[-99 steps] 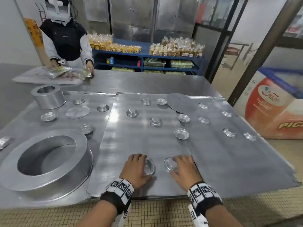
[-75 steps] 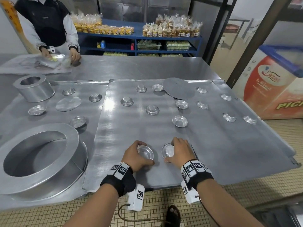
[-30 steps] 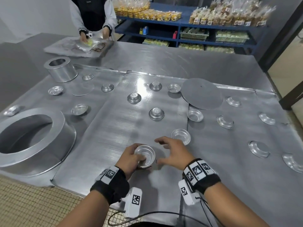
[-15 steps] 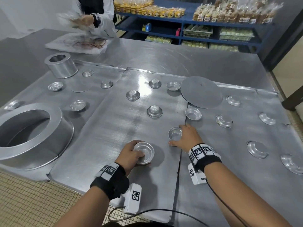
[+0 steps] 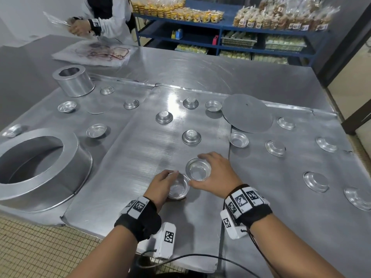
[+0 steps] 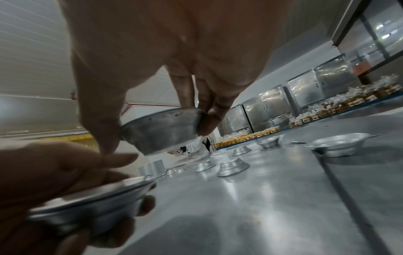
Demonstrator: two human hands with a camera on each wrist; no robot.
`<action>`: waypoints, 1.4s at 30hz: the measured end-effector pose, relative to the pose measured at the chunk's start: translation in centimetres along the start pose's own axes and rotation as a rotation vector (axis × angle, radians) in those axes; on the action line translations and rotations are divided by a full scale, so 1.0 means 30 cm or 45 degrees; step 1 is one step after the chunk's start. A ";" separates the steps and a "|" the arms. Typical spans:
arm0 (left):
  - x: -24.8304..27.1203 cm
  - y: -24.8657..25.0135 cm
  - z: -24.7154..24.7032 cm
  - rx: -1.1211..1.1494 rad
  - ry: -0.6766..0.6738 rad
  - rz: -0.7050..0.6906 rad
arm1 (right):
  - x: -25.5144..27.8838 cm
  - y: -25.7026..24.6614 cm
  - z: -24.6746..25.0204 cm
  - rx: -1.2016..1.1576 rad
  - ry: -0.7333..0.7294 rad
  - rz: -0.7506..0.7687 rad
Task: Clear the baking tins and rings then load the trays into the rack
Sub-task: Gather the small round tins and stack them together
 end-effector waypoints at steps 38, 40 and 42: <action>-0.244 0.083 0.462 -0.303 -0.096 -0.154 | -0.504 -0.023 -0.153 0.386 0.051 -0.322; -0.248 0.082 0.472 -0.328 -0.095 -0.155 | -0.548 0.025 -0.137 0.423 0.064 -0.408; -0.244 0.091 0.479 -0.360 -0.097 -0.165 | -0.578 0.070 -0.128 0.428 0.057 -0.490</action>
Point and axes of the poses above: each hand's wrist, its own x-axis away from the middle knuckle, its own z-axis out of the back of the hand, y = z × x, the point moved 9 cm from there along -x, towards the middle knuckle, and after that the axes turned 6 degrees about -y, right-handed, at the moved point
